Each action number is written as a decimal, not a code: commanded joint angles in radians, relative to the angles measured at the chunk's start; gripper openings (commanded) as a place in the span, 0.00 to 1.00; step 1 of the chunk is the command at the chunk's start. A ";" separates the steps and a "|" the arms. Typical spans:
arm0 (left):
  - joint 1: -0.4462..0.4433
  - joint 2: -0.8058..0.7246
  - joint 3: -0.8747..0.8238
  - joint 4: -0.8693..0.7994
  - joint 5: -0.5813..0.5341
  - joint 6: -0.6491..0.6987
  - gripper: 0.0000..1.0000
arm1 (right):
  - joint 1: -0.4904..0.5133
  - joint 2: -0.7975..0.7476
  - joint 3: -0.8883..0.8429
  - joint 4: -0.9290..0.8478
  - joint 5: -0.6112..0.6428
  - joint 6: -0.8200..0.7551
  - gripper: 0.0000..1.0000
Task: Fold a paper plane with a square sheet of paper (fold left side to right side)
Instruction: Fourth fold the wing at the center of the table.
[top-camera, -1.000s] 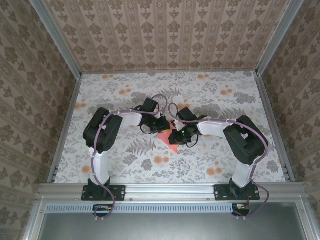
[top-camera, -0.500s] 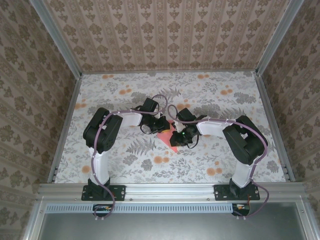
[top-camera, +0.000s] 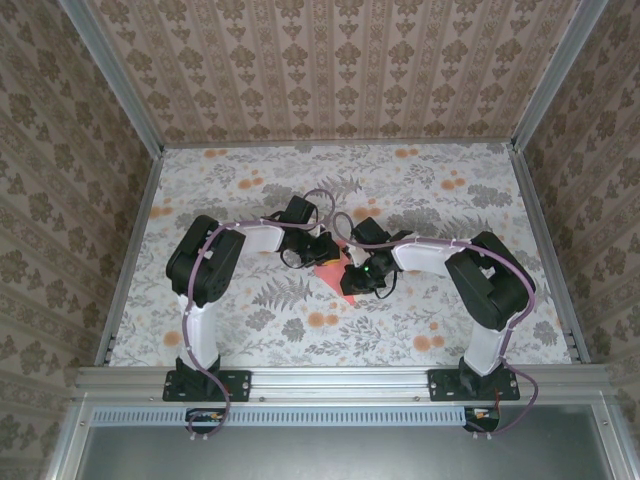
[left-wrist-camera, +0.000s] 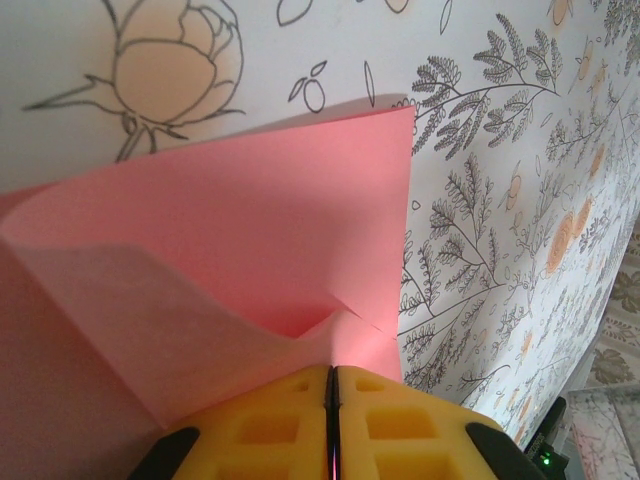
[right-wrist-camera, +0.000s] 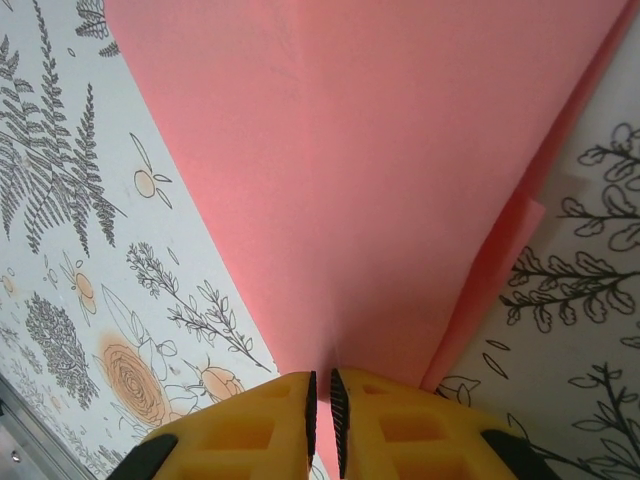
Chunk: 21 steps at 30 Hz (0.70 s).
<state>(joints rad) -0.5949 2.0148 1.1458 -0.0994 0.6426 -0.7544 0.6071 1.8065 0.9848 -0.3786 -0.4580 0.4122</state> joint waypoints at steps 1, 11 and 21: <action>0.010 0.035 -0.038 -0.072 -0.081 0.037 0.10 | 0.026 0.004 -0.047 -0.236 0.021 -0.023 0.16; 0.015 0.040 -0.037 -0.078 -0.084 0.040 0.10 | 0.039 -0.038 -0.089 -0.270 0.016 -0.014 0.15; 0.015 0.039 -0.040 -0.079 -0.086 0.040 0.10 | 0.039 -0.075 -0.143 -0.261 0.012 0.013 0.08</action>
<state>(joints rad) -0.5953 2.0148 1.1431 -0.1043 0.6582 -0.7471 0.6266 1.7283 0.9001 -0.4271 -0.4492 0.4049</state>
